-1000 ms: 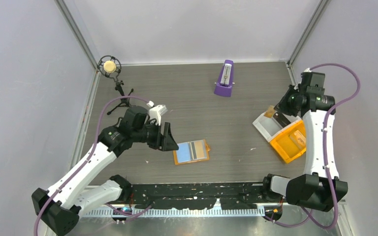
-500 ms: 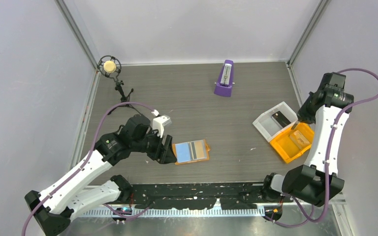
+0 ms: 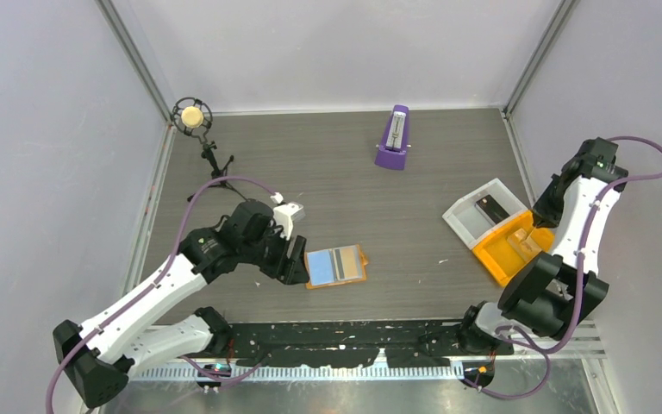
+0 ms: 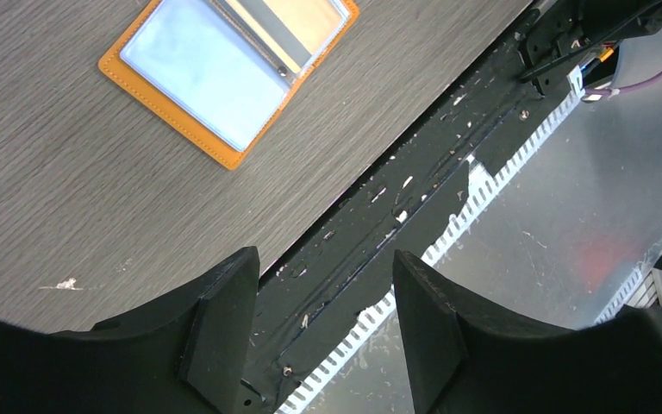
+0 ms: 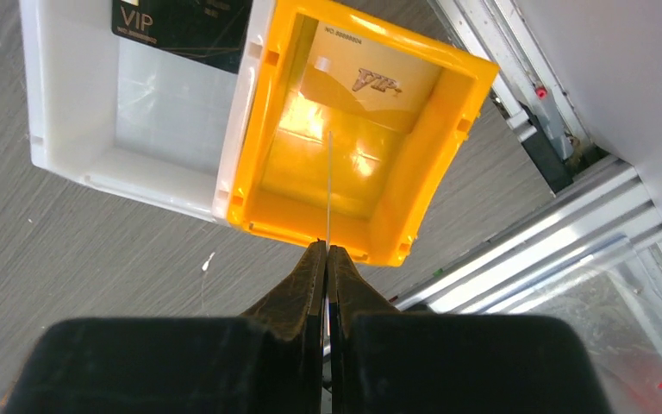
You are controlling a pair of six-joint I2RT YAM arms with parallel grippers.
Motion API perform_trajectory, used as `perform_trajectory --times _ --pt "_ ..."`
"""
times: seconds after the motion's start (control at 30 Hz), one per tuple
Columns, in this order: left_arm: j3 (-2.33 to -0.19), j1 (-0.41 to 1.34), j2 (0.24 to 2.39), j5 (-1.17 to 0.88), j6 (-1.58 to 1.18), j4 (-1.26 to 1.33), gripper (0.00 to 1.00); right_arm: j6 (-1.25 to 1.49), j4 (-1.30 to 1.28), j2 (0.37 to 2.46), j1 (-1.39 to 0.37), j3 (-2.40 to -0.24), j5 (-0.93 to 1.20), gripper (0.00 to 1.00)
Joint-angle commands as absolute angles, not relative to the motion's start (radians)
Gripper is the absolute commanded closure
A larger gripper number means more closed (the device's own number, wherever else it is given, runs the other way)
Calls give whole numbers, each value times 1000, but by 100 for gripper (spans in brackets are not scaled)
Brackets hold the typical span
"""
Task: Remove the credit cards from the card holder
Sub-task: Place the credit card in the storage box.
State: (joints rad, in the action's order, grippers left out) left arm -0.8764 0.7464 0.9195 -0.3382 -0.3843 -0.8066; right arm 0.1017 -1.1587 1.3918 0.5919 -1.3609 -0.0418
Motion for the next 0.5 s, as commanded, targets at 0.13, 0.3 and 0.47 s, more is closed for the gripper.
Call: perform_trajectory --times 0.13,0.3,0.47 --pt "-928 750 931 -286 -392 -814 40 59 -1060 1471 621 -1380 94 92" --pt "-943 750 952 -275 -406 -805 39 45 -1026 1526 622 -1385 91 92" --pt "-948 751 985 -292 -422 -783 40 33 -1009 1556 623 -1382 106 93"
